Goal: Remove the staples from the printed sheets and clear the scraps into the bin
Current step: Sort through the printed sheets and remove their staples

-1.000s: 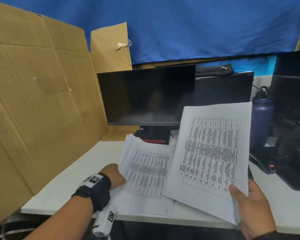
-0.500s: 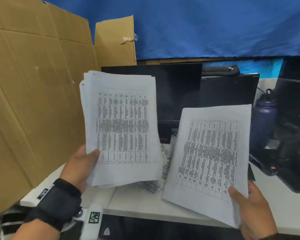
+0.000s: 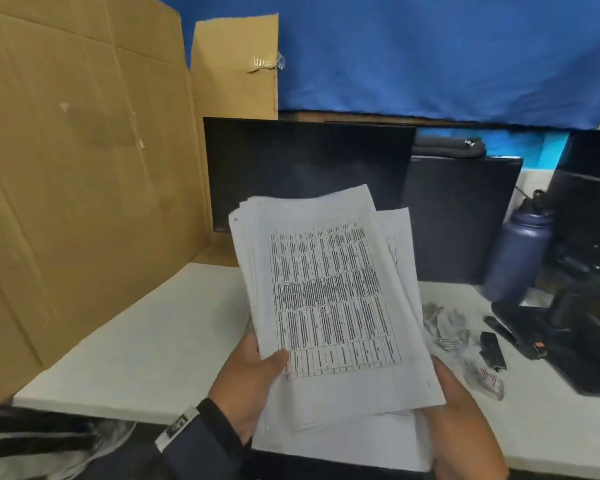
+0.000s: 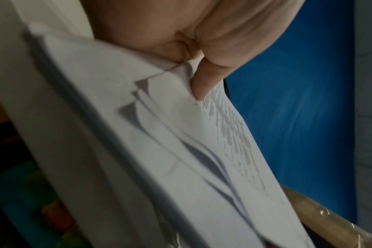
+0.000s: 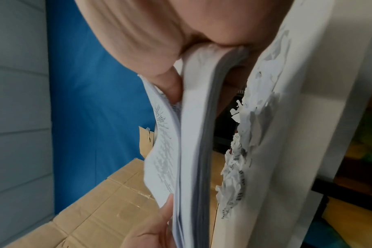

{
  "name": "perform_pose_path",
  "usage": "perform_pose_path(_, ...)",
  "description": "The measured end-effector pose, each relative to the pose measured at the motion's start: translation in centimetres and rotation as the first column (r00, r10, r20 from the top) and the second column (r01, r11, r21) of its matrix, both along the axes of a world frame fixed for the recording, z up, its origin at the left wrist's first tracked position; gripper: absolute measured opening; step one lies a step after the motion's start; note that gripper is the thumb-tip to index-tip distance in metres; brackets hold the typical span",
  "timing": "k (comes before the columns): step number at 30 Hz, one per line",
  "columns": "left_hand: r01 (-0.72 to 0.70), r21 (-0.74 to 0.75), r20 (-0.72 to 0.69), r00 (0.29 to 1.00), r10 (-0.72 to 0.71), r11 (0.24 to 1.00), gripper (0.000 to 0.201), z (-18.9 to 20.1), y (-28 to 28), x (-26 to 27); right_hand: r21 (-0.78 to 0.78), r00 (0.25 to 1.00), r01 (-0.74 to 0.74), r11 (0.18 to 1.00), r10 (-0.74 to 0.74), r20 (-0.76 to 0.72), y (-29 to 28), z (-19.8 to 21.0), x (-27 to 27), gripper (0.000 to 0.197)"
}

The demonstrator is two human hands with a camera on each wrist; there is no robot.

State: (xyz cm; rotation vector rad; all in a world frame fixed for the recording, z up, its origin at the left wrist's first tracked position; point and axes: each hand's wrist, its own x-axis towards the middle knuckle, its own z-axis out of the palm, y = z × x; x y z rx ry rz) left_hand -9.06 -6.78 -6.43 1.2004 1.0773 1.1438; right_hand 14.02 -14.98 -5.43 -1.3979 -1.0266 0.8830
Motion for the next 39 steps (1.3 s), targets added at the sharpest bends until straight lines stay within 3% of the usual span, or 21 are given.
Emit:
perform_pose_path(4,-0.118,0.213,-0.114,0.983,0.145,0.97,0.034,1.1,0.1,0.0,0.028,0.97,-0.043,0.999,0.049,-0.238,1.1,1.3,0.3,0.071)
perform_pose_path(5,-0.129,0.243,-0.113,0.981,0.161,0.961,0.033,1.3,0.1,-0.2,0.057,0.975,-0.057,0.997,0.068,-0.21,1.4,1.8,0.3,0.068)
perform_pose_path(7,-0.156,0.29,-0.111,0.975,0.194,0.944,0.031,1.3,0.1,-0.4,0.124,1.0,-0.016,0.992,0.018,-0.012,1.8,2.5,0.2,0.033)
perform_pose_path(8,-0.169,0.306,-0.108,0.972,0.211,0.937,0.03,1.1,0.2,-0.5,0.145,0.995,-0.021,0.989,0.006,0.098,1.9,2.9,-0.1,0.027)
perform_pose_path(10,-0.185,0.32,-0.109,0.967,0.23,0.929,0.028,0.4,-0.2,-0.3,0.152,0.969,-0.049,0.987,0.01,0.245,1.9,2.8,-0.9,0.036)
perform_pose_path(13,-0.16,0.336,-0.173,0.958,0.228,0.928,0.034,-1.1,-1.2,0.3,0.171,0.956,-0.072,0.983,0.019,0.292,1.7,1.9,-2.0,0.046)
perform_pose_path(15,-0.141,0.355,-0.194,0.956,0.22,0.924,0.04,-1.5,-1.6,0.4,0.209,0.955,-0.049,0.977,-0.015,0.295,1.7,1.3,-2.3,0.048)
perform_pose_path(20,-0.225,0.428,-0.048,0.961,0.271,0.875,0.06,-0.4,-1.3,0.0,0.29,0.972,0.001,0.957,-0.069,0.225,2.0,2.0,-2.2,0.048)
perform_pose_path(24,-0.182,0.535,-0.105,0.955,0.279,0.825,0.062,1.5,-1.1,-0.4,0.393,0.97,-0.059,0.917,-0.04,0.239,2.4,4.7,-2.4,0.06)
perform_pose_path(27,-0.171,0.494,-0.098,0.963,0.25,0.852,0.071,2.0,-0.2,-0.7,0.458,0.96,-0.103,0.883,-0.032,0.278,3.0,7.1,-2.4,0.073)
perform_pose_path(31,-0.188,0.356,-0.017,0.978,0.207,0.916,0.051,1.3,0.3,-0.5,0.5,0.936,-0.128,0.856,-0.062,0.345,4.1,10.1,-1.9,0.094)
perform_pose_path(34,-0.239,0.263,-0.001,0.969,0.247,0.935,0.04,0.4,0.5,-0.5,0.516,0.807,-0.171,0.84,-0.18,0.562,4.3,12.5,-1.2,0.101)
perform_pose_path(37,-0.26,0.236,-0.002,0.963,0.268,0.936,0.039,0.0,0.4,-0.5,0.504,0.535,-0.215,0.836,-0.331,0.777,4.5,14.0,-0.3,0.077)
perform_pose_path(39,-0.241,0.206,-0.011,0.969,0.249,0.948,0.043,0.0,0.2,-0.3,0.484,0.407,-0.22,0.847,-0.371,0.835,4.7,14.5,-0.1,0.063)
